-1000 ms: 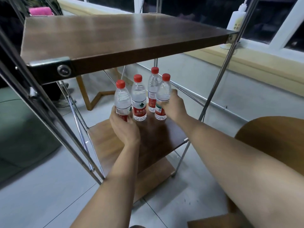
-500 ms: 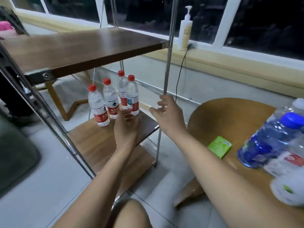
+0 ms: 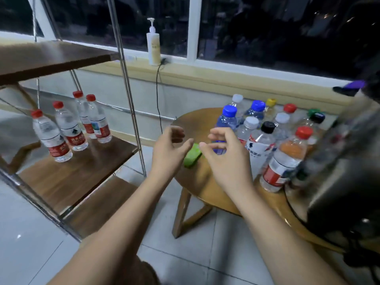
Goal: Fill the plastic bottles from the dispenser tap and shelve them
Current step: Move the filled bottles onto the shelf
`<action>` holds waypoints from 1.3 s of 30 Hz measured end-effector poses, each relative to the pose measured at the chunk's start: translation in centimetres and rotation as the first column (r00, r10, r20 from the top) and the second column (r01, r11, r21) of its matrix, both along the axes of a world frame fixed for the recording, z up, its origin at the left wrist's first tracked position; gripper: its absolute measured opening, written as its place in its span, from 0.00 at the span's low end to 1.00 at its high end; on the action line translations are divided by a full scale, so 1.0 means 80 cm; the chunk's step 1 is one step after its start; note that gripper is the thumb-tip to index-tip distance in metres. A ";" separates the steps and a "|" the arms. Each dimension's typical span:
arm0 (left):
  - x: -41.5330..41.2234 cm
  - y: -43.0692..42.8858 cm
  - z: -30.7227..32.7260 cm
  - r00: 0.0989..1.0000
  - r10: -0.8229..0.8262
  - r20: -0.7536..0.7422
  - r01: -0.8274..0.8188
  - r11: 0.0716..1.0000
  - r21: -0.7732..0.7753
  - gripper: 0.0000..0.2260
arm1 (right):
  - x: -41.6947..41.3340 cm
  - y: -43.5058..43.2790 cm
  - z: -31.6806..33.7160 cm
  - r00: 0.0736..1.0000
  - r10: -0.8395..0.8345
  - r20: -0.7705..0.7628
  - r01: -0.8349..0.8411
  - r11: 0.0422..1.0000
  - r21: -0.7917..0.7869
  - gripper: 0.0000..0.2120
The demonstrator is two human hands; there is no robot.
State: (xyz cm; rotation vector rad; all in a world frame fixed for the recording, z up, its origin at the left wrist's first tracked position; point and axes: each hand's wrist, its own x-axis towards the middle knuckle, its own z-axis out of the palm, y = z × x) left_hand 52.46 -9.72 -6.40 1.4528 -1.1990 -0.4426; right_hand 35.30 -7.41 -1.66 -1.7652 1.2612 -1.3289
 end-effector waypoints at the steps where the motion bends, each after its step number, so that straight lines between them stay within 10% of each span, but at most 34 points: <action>1: -0.019 0.000 0.001 1.000 -0.027 0.008 0.027 1.000 0.002 0.15 | -0.019 0.006 -0.001 0.999 -0.035 0.000 0.035 0.999 -0.012 0.16; 12: -0.159 -0.005 0.002 0.961 -0.272 0.056 0.268 0.961 0.064 0.18 | -0.162 0.023 -0.006 0.894 -0.445 -0.049 0.424 0.877 -0.226 0.22; 26: -0.223 -0.025 -0.011 0.957 -0.220 0.192 0.203 0.974 0.104 0.30 | -0.163 -0.005 -0.013 0.878 -0.477 -0.033 0.467 0.871 -0.154 0.43; 39: -0.172 0.012 -0.021 0.964 -0.190 0.184 0.185 0.982 0.043 0.23 | -0.166 -0.023 -0.045 0.847 -0.496 -0.192 0.473 0.867 -0.154 0.35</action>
